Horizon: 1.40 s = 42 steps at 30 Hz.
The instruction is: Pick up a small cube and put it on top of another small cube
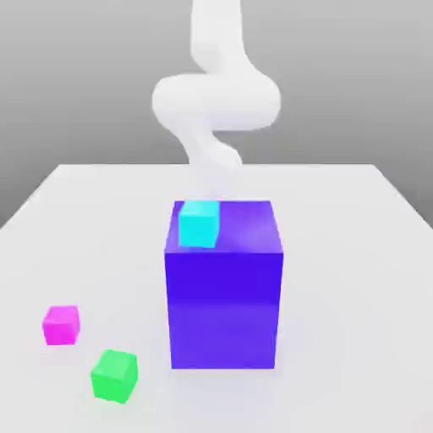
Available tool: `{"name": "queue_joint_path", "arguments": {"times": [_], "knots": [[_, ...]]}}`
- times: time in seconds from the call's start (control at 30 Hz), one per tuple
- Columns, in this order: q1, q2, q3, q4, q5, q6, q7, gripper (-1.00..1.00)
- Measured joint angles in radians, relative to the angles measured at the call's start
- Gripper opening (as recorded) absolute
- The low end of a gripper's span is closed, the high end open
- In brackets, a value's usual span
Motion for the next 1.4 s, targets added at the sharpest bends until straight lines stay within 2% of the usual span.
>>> {"name": "queue_joint_path", "arguments": {"times": [0.2,0.43,0.63,0.8,0.97,1.1,1.27,1.4], "knots": [[-0.062,0.139,-0.02,-0.045,-0.185,0.043,-0.172,0.0],[-0.112,0.298,-0.093,-0.094,-0.349,0.084,-0.402,0.0],[-0.14,0.428,-0.188,-0.139,-0.434,0.129,-0.64,0.0],[-0.162,0.531,-0.271,-0.18,-0.455,0.183,-0.873,0.0],[-0.181,0.629,-0.349,-0.226,-0.424,0.253,-1.141,0.0],[-0.215,0.702,-0.392,-0.267,-0.354,0.319,-1.388,0.0],[-0.269,0.782,-0.396,-0.322,-0.194,0.404,-1.749,0.0],[-0.329,0.832,-0.349,-0.363,-0.002,0.463,-2.085,0.0]]}}
